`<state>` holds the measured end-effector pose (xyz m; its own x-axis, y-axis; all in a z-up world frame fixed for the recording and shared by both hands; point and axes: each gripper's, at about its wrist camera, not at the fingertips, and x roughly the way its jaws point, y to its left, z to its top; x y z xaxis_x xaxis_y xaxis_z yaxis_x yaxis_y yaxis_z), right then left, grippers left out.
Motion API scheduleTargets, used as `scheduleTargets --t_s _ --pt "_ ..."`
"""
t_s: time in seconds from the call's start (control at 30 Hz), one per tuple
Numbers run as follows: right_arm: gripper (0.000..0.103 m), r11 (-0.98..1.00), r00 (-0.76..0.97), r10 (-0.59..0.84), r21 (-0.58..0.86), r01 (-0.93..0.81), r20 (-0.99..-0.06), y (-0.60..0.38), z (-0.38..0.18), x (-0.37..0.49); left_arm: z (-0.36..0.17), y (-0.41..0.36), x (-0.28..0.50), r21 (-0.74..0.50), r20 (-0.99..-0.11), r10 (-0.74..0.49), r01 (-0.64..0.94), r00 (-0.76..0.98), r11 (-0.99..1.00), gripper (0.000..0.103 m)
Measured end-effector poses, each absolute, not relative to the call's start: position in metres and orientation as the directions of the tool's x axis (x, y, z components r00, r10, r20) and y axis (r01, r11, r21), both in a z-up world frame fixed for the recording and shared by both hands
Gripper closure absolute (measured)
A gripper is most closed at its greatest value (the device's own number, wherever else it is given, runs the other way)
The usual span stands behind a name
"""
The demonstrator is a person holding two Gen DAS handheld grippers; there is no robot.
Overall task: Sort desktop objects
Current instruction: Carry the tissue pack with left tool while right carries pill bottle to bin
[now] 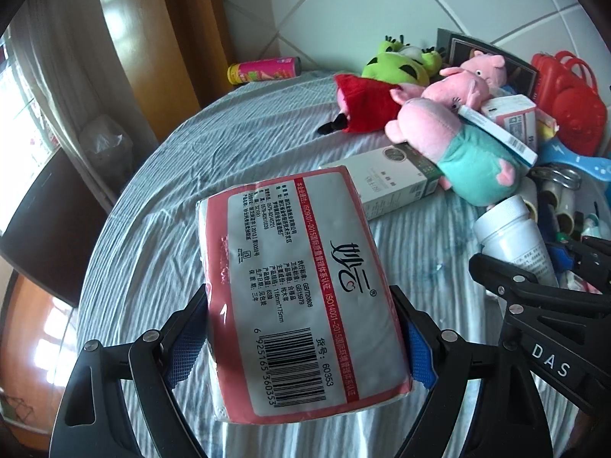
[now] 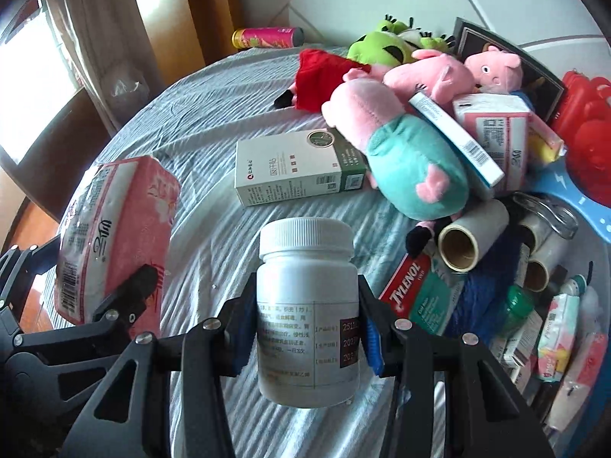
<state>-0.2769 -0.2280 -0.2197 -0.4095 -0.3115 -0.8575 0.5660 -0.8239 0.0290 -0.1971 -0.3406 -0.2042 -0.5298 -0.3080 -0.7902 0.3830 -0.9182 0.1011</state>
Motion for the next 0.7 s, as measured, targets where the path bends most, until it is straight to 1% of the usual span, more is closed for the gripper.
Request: scheduleTargets --t_s 0.17,0.37,0.7 --pt "0.057 -0.891 -0.509 -0.263 0.005 0.453 -0.82 -0.193 -0.178 -0.257 -0.174 -0.319 -0.193 0.08 -0.746 -0.243 0.278 -0.62 -0.957 0.016" --pt "0.057 -0.943 -0.601 -0.19 -0.025 0.331 -0.777 -0.155 -0.141 -0.227 -0.149 -0.29 -0.182 0.05 -0.708 -0.147 0.158 -0.691 -0.986 0.016" --pt "0.057 -0.987 -0.706 -0.078 -0.043 0.152 -0.704 -0.058 -0.091 -0.178 -0.107 -0.199 -0.164 0.039 -0.637 -0.011 -0.018 -0.771 -0.999 0.016"
